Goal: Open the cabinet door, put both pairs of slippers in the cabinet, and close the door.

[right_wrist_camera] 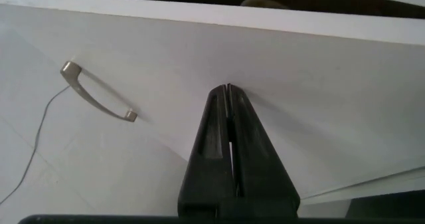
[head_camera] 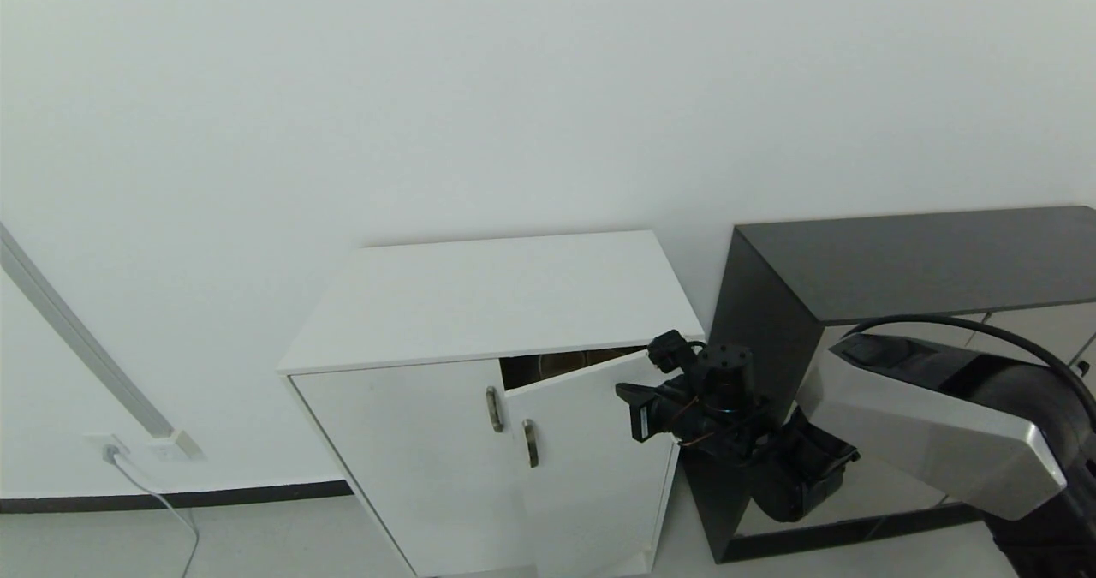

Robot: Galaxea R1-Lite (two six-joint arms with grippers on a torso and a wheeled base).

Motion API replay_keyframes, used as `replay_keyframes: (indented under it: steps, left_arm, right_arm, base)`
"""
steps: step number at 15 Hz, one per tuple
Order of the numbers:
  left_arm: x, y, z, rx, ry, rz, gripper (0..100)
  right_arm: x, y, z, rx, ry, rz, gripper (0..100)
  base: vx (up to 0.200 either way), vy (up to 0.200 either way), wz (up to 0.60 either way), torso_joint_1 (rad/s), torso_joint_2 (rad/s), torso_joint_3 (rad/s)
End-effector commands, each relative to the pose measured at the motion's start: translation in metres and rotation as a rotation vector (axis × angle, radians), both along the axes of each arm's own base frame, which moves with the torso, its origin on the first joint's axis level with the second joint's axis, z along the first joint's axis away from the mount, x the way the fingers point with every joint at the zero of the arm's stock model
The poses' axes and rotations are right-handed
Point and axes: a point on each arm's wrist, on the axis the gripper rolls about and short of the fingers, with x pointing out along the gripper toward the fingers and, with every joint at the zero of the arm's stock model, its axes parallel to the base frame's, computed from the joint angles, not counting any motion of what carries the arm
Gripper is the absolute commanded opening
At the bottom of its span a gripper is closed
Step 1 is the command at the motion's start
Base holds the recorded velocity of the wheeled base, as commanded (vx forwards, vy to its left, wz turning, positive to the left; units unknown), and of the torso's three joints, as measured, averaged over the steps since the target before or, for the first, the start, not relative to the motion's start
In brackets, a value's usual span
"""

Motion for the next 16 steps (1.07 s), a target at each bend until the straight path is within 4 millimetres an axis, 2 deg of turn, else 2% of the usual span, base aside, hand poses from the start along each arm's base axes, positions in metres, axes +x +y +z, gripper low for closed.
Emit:
replay_keyframes:
  steps: [1, 16]
  left_arm:
    - [0.000, 0.000, 0.000, 0.000, 0.001, 0.000, 0]
    - [0.000, 0.000, 0.000, 0.000, 0.001, 0.000, 0]
  right_arm:
    - [0.003, 0.002, -0.003, 0.002, -0.003, 0.000, 0]
    - [0.024, -0.001, -0.002, 0.011, -0.018, -0.027, 0]
  base:
    - [0.000, 0.000, 0.00, 0.000, 0.00, 0.000]
    - [0.000, 0.000, 0.00, 0.000, 0.00, 0.000]
